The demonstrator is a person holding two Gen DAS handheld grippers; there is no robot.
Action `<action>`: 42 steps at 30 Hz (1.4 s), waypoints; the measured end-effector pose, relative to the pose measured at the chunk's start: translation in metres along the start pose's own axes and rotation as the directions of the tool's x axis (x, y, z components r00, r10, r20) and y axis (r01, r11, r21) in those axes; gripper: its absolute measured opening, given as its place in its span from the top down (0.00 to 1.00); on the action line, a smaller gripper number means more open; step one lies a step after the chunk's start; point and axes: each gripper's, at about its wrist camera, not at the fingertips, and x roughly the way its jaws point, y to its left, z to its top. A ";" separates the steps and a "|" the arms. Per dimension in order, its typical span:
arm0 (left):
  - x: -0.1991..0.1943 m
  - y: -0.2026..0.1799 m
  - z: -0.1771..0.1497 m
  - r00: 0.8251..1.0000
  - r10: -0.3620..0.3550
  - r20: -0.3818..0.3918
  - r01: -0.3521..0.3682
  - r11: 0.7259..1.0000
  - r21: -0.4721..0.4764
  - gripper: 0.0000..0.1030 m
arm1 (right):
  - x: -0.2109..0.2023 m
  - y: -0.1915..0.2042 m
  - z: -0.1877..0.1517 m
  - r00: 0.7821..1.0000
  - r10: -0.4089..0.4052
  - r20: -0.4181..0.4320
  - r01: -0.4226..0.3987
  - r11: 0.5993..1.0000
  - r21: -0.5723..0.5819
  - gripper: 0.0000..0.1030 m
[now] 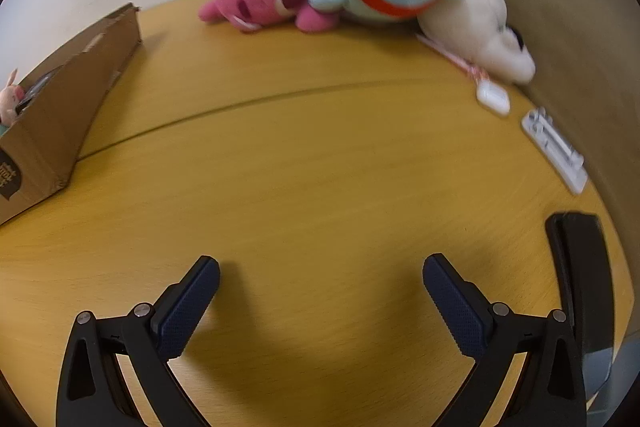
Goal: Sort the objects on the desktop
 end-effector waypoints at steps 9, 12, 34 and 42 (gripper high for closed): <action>0.023 0.011 0.034 1.000 -0.017 -0.016 0.017 1.000 0.010 0.00 | 0.010 -0.011 0.012 1.000 0.013 0.021 -0.013 1.000 0.004 0.00; 0.031 0.010 0.039 1.000 -0.024 -0.012 0.025 1.000 0.015 0.00 | 0.018 -0.008 0.035 1.000 -0.005 0.009 0.005 1.000 0.028 0.00; 0.039 0.010 0.040 1.000 -0.027 -0.007 0.027 1.000 0.011 0.00 | 0.021 -0.006 0.041 1.000 -0.009 0.010 0.009 0.999 0.039 0.00; 0.040 0.009 0.040 1.000 -0.027 -0.006 0.027 1.000 0.010 0.00 | 0.021 -0.006 0.041 1.000 -0.010 0.010 0.009 0.999 0.041 0.00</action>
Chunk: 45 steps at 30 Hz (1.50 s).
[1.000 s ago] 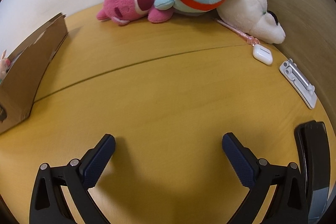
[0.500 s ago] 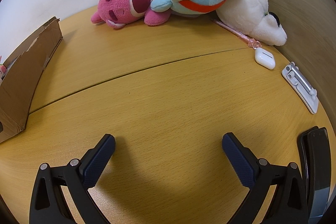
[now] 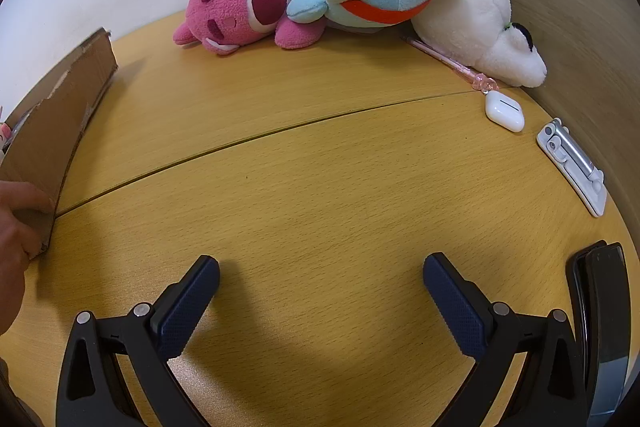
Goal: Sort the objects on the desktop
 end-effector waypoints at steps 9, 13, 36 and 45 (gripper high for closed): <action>0.001 0.000 0.000 1.000 0.000 0.001 0.000 1.000 -0.001 0.00 | 0.000 0.000 0.000 1.000 0.000 0.001 0.000 1.000 0.001 0.00; 0.001 0.000 0.000 1.000 0.000 0.001 0.000 1.000 -0.002 0.00 | 0.000 0.000 0.000 1.000 0.000 0.001 0.000 1.000 0.001 0.00; 0.001 0.001 0.002 1.000 0.001 0.002 -0.001 1.000 -0.003 0.00 | -0.002 0.002 0.000 1.000 0.001 0.004 -0.001 1.000 0.003 0.00; 0.001 0.000 0.002 1.000 0.001 0.002 -0.001 1.000 -0.004 0.00 | -0.002 0.002 0.000 1.000 0.000 0.003 0.000 1.000 0.003 0.00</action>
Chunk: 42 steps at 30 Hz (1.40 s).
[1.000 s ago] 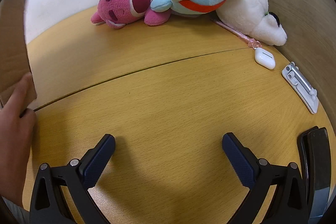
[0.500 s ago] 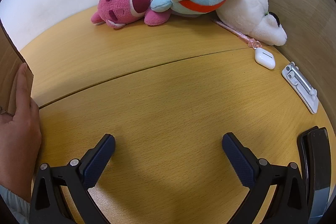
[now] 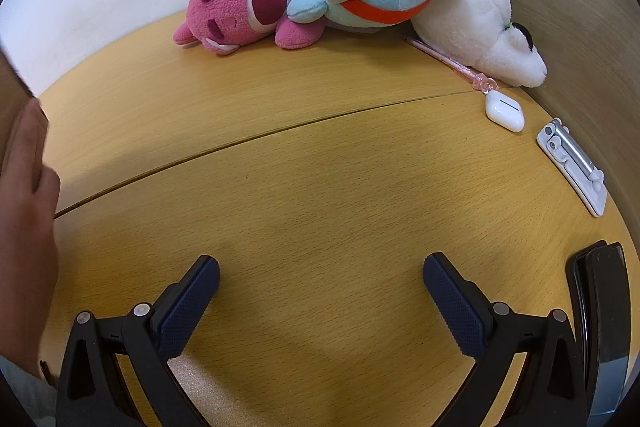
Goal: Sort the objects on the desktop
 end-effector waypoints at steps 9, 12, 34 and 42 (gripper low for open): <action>0.000 0.000 0.000 1.000 0.001 0.000 -0.001 1.000 -0.001 0.00 | 0.000 0.000 0.000 1.000 0.000 0.000 0.000 1.000 0.000 0.00; 0.000 0.000 0.001 1.000 0.001 0.000 -0.001 1.000 -0.002 0.00 | 0.000 0.000 0.000 1.000 0.000 0.000 0.000 1.000 0.000 0.00; 0.000 0.000 0.001 1.000 0.001 0.000 -0.001 1.000 -0.003 0.00 | 0.001 0.000 0.000 1.000 -0.006 0.001 0.006 1.000 0.007 0.00; 0.001 -0.001 0.003 1.000 0.019 0.000 -0.019 0.999 -0.026 0.00 | -0.002 0.001 -0.003 1.000 -0.008 -0.006 0.008 1.000 0.005 0.00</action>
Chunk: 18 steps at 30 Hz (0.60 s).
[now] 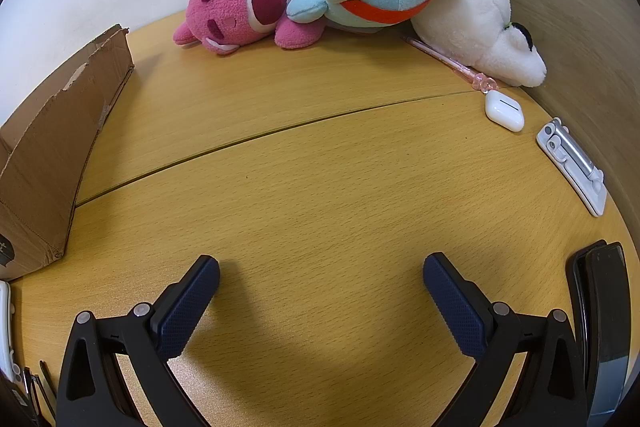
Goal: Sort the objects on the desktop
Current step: 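Grasp the teal-and-pink plush toy with the left gripper while the right gripper grasps it too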
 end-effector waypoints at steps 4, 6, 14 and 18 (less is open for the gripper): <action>-0.006 0.001 -0.008 1.000 -0.020 -0.009 0.020 1.000 0.024 0.00 | -0.014 0.006 -0.014 0.998 -0.025 -0.060 0.024 1.000 -0.020 0.00; -0.009 -0.002 -0.011 0.998 -0.045 -0.032 0.046 0.997 0.061 0.00 | -0.038 0.015 -0.025 0.998 -0.063 -0.005 0.062 0.996 -0.063 0.00; -0.144 -0.026 -0.043 0.951 -0.197 0.239 0.193 0.980 0.044 0.01 | -0.220 0.085 -0.050 0.931 0.217 0.292 -0.120 0.941 -0.316 0.00; -0.195 -0.059 -0.057 0.855 -0.487 0.176 0.481 0.873 0.077 0.01 | -0.287 0.107 -0.067 0.805 0.477 0.353 -0.360 0.865 -0.349 0.00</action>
